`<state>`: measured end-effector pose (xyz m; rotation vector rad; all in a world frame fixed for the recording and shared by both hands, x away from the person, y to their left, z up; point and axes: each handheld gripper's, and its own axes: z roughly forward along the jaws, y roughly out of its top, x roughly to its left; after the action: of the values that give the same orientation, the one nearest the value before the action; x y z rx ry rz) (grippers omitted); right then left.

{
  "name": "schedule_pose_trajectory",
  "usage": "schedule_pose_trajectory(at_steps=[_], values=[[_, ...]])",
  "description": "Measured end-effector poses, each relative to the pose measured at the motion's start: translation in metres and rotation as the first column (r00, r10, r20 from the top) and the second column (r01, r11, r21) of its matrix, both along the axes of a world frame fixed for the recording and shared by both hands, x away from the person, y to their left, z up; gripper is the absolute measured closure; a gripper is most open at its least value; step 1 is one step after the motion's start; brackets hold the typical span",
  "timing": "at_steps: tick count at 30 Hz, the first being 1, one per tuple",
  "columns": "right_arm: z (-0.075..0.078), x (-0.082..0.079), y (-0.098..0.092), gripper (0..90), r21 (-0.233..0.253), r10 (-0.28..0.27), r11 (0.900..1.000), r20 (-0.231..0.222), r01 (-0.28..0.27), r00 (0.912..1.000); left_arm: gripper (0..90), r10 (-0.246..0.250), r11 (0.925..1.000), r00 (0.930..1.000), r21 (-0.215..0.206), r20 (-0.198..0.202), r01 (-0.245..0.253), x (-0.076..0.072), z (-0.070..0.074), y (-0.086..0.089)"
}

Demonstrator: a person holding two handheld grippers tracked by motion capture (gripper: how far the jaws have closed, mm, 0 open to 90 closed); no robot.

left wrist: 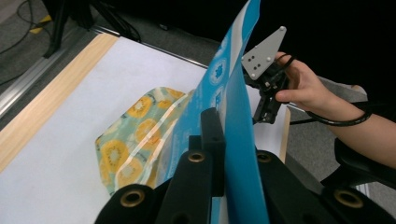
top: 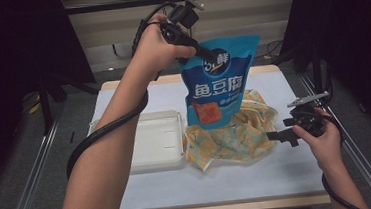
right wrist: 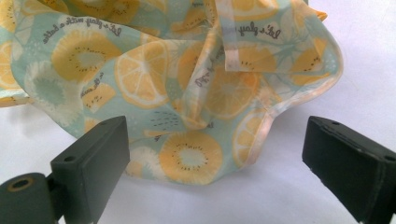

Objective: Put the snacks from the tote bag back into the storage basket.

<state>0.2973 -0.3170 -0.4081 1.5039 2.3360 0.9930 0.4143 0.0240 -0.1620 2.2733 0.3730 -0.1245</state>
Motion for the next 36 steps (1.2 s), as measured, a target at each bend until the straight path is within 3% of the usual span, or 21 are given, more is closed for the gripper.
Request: schedule_pose_trajectory(at_steps=[36], values=[[0.000, -0.006, 0.004, 6.8, -0.019, -0.004, 1.000, 0.002, 0.004, 1.0000, 90.0, 0.067, 0.9962, 0.9967, -0.053, -0.046, -0.070, 0.015, -0.003, 0.079]])
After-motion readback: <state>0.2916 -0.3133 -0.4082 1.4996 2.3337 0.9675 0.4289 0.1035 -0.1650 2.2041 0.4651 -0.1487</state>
